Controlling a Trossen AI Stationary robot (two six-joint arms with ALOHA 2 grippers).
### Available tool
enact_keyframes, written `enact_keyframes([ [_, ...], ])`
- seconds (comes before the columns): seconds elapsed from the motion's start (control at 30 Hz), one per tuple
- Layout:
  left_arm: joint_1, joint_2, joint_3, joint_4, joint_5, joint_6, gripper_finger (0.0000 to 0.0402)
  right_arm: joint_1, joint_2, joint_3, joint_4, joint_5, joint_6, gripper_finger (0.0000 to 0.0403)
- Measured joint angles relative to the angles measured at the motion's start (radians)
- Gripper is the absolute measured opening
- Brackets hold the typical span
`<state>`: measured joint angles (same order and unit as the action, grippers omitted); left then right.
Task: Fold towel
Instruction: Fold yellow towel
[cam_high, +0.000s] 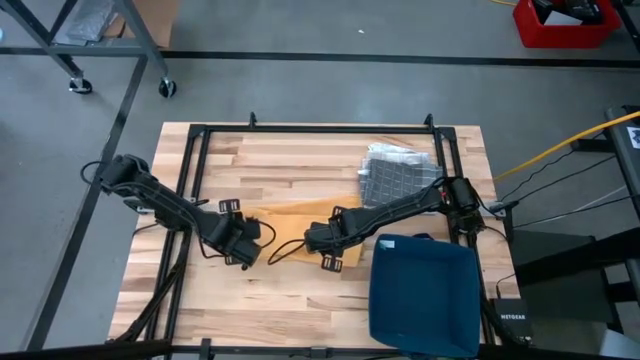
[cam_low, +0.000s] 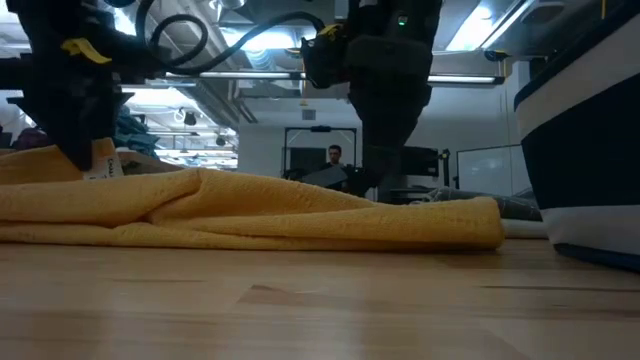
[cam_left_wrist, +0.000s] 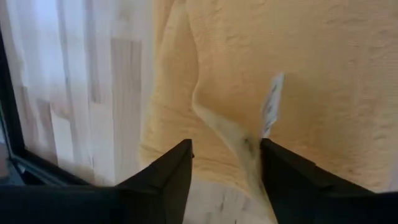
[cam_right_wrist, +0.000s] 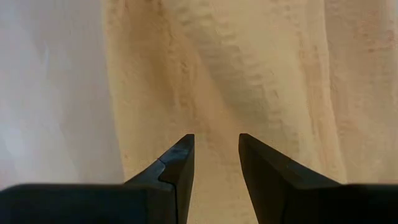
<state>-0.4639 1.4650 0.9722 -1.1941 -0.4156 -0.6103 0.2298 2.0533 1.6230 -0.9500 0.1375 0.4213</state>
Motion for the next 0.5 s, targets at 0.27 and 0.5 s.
enact_keyframes([
  [0.27, -0.001, 0.003, 0.0, -0.029, -0.094, -0.047, 0.0048, 0.0, 0.003, 0.0, 0.016, -0.041, 0.003, 0.0129],
  [0.5, 0.001, 0.002, 0.0, -0.136, -0.125, -0.158, 0.0018, 0.0, 0.006, -0.037, -0.004, -0.085, 0.044, 0.0129],
])
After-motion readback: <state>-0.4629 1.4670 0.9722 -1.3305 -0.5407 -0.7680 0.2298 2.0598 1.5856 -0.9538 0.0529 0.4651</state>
